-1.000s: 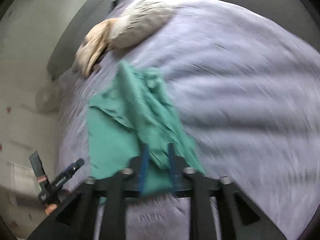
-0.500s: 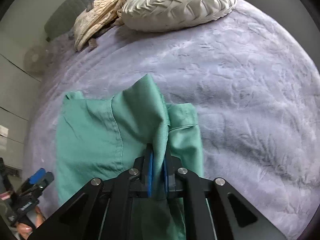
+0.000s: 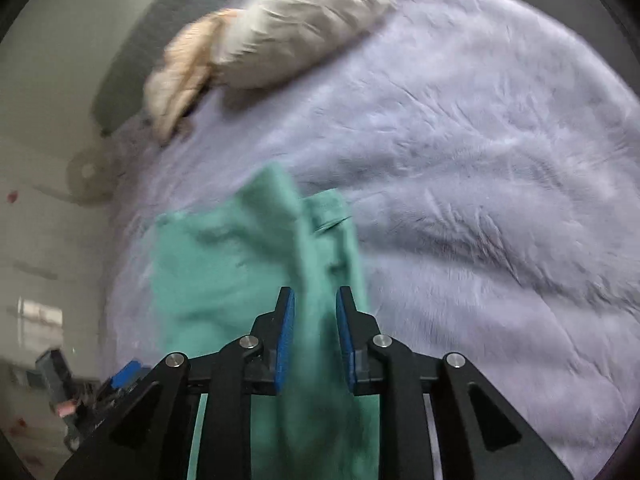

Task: Fold large clothes

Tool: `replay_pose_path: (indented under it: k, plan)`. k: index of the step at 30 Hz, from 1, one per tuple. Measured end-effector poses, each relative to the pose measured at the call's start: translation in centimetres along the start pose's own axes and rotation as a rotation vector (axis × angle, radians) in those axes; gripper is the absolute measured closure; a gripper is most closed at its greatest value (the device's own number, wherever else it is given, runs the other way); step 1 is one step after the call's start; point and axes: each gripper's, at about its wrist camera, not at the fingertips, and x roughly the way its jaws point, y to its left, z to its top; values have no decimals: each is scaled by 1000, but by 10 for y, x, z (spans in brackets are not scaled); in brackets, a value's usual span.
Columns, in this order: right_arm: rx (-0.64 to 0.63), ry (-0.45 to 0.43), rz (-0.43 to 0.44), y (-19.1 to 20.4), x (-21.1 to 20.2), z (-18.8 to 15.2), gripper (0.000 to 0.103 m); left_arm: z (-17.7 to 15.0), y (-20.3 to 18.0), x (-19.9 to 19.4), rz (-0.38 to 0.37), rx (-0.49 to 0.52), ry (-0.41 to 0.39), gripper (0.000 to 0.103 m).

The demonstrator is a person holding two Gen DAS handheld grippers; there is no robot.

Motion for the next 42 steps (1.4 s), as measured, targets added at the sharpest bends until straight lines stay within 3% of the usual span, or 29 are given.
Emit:
replay_pose_path:
  k: [4,7,10,14,20,25,27,28,31,32,36,40,42]
  plan:
    - [-130,62,74,26,-25,-46,81,-35,-13,-2,-31,35,56,9]
    - [-169,141,31,25,-16,-73,82,-59,-11,10,-21,15,95,9]
    - [-125,182,-88,-5,0,-89,103,-70,-3,18,-26,-16,83,1]
    - [0,204,0,-38,7,-99,103,-71,-7,20,-4,-32,100,0]
    - [-8,244,-21,-31,-4,-102,103,-68,-8,18,24,-47,126,0]
    - [-39,209,-96,-26,-33,-99,99,-68,-9,16,43,-53,127,0]
    - [-17,208,-94,-30,-42,-96,95,-68,-10,17,46,-58,130,0]
    - [-12,210,-100,-32,-43,-94,88,-68,-10,17,48,-60,132,0]
    - [-9,200,-151,-38,-44,-92,52,-68,-10,17,54,-58,134,0]
    - [-6,189,-158,-40,-41,-88,47,-68,-11,17,57,-58,134,0]
    - [-1,191,-147,-43,-40,-85,47,-67,-14,17,63,-57,137,0]
    - [-4,205,-134,-42,-34,-82,29,-65,-14,14,67,-57,140,1]
    - [-3,206,-135,-43,-33,-79,29,-60,-13,11,52,-60,135,1]
